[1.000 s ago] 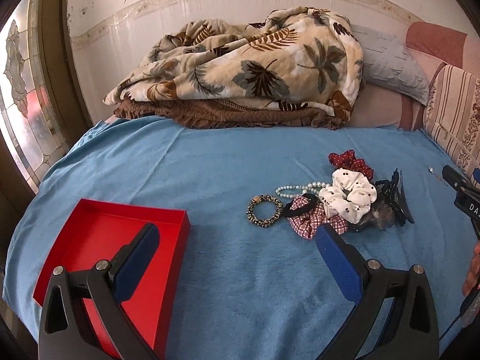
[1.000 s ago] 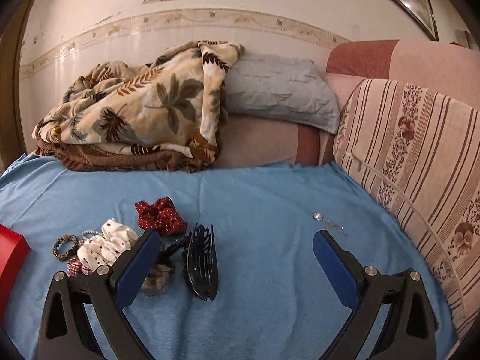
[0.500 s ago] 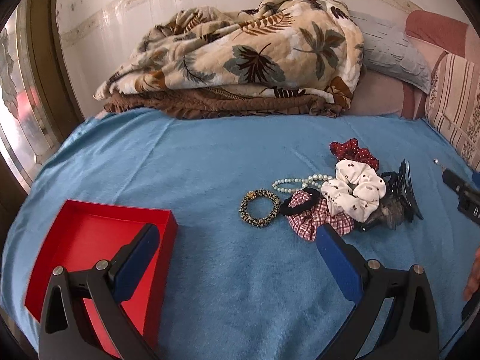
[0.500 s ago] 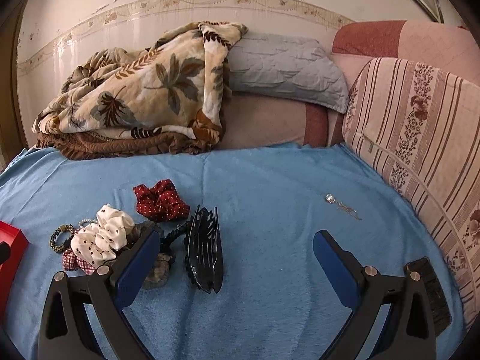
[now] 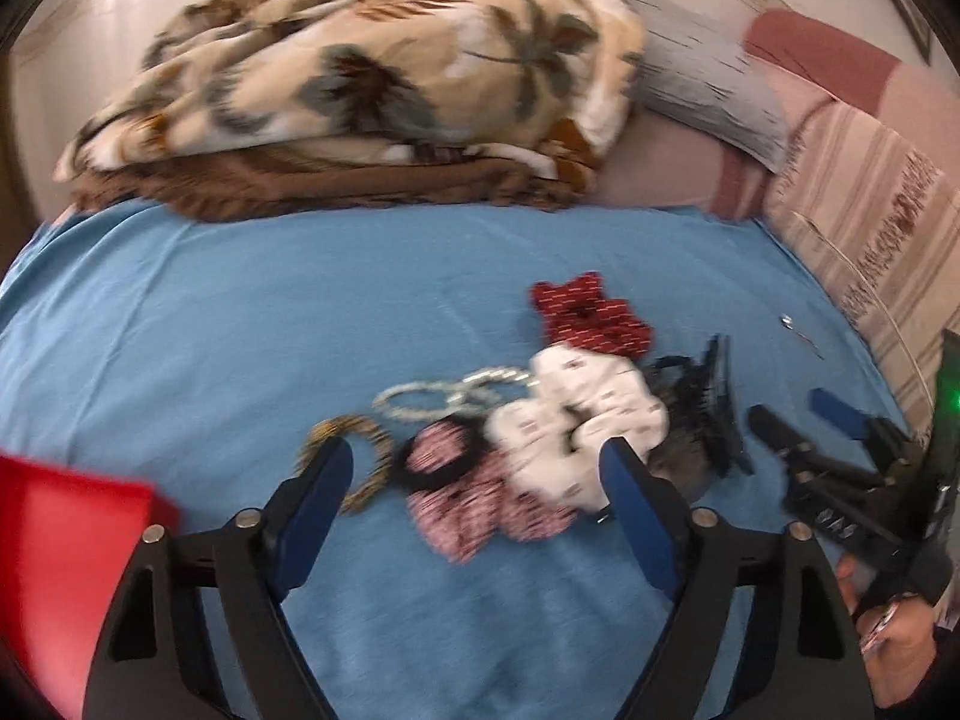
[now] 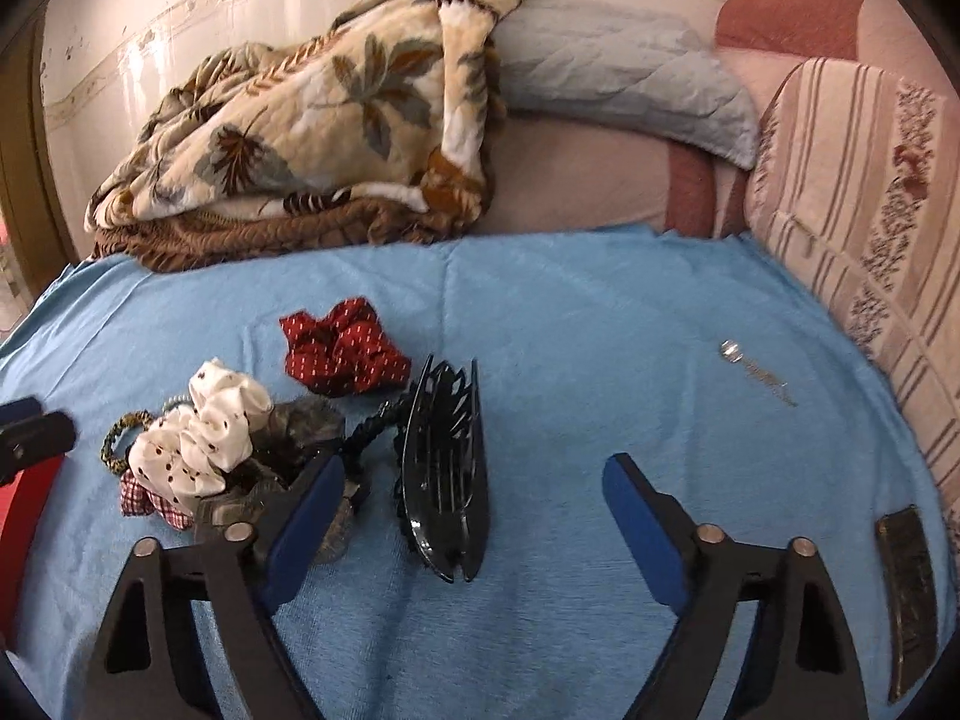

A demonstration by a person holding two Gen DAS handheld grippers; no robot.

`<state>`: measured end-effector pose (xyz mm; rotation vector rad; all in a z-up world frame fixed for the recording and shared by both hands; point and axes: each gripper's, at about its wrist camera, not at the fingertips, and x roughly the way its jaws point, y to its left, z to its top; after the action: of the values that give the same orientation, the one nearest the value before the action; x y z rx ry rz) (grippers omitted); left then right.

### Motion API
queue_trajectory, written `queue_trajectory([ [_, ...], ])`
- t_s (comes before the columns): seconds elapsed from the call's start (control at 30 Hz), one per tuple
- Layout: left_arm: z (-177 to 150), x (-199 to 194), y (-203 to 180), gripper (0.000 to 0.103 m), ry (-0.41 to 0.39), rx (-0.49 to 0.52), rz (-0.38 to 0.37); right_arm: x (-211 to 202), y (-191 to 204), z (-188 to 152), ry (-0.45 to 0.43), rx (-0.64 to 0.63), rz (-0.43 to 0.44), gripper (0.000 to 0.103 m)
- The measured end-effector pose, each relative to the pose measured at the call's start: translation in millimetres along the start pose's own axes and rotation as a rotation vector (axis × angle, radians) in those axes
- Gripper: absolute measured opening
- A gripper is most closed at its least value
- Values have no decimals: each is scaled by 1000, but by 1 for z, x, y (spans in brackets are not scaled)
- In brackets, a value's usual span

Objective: Organize jewelry
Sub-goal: 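Grasp the white dotted scrunchie with the left tool while the right tool grasps the black claw clip, then carry the scrunchie with the left tool into the red tray while the right tool drops the claw clip there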

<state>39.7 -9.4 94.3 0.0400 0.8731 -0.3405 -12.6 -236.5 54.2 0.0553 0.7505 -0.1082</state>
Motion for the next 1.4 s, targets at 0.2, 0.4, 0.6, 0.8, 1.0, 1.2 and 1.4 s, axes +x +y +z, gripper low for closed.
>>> queue_trajectory([
  [0.2,14,39,-28,83,49,60,-35,24,-7,2,61,40,67,77],
  [0.4,17,77,-36,57,132,50,-66,44,0,1,102,13,82,57],
  [0.6,17,84,-34,4,146,20,-59,52,2,-1,134,-7,71,43],
  [0.8,17,53,-24,5,89,-27,-90,40,-4,4,122,42,92,43],
  [1.0,11,-6,-20,5,7,-41,-117,13,-11,10,48,87,97,43],
  [1.2,0,-70,8,5,-71,-114,-162,-19,-18,9,-21,147,116,43],
  [1.4,-16,-122,36,5,-155,-135,-110,-48,-24,9,-1,254,258,43],
])
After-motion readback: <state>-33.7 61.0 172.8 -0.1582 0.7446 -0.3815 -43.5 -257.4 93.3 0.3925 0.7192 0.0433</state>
